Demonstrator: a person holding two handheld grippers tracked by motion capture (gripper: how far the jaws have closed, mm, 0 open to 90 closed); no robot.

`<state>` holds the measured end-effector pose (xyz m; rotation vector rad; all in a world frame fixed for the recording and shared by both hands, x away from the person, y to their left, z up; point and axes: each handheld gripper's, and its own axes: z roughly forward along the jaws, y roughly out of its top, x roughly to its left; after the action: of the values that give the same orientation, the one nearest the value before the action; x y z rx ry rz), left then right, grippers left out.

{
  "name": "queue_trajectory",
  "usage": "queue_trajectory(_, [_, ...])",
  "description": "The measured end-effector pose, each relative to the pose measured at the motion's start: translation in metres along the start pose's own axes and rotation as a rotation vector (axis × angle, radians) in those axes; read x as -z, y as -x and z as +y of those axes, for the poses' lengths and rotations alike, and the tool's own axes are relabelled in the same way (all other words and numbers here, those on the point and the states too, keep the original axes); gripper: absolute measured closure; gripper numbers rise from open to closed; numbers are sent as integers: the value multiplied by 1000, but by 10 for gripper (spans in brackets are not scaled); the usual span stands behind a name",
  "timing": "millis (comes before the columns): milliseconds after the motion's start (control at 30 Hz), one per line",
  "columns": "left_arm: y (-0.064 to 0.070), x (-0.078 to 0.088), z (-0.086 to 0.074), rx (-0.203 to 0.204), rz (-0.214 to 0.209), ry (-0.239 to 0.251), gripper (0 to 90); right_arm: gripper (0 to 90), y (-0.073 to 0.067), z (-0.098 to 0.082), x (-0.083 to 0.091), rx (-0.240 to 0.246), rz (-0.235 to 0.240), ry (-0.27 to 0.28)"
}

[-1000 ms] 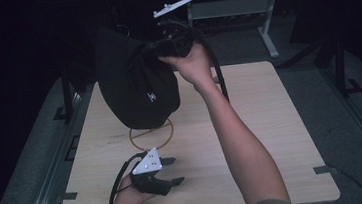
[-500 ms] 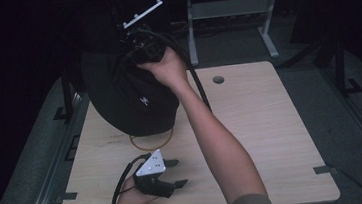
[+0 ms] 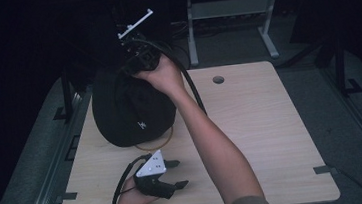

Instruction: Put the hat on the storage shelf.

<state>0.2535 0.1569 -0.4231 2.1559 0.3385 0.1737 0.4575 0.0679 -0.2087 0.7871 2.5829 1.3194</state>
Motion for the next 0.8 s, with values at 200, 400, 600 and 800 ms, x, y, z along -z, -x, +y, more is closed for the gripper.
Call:
queue_trajectory(200, [1, 0, 0, 3, 2, 3, 326, 415, 8, -19, 18, -44, 25, 64])
queue_trajectory(400, [1, -2, 0, -3, 5, -2, 327, 410, 14, -35, 29, -28, 16, 71])
queue_trajectory(600, [2, -2, 1, -5, 2, -1, 326, 394, 20, -49, 44, -58, 35, 114])
queue_trajectory(800, [2, -2, 0, 10, 6, 1, 327, 367, 29, -70, 60, -79, 52, 134])
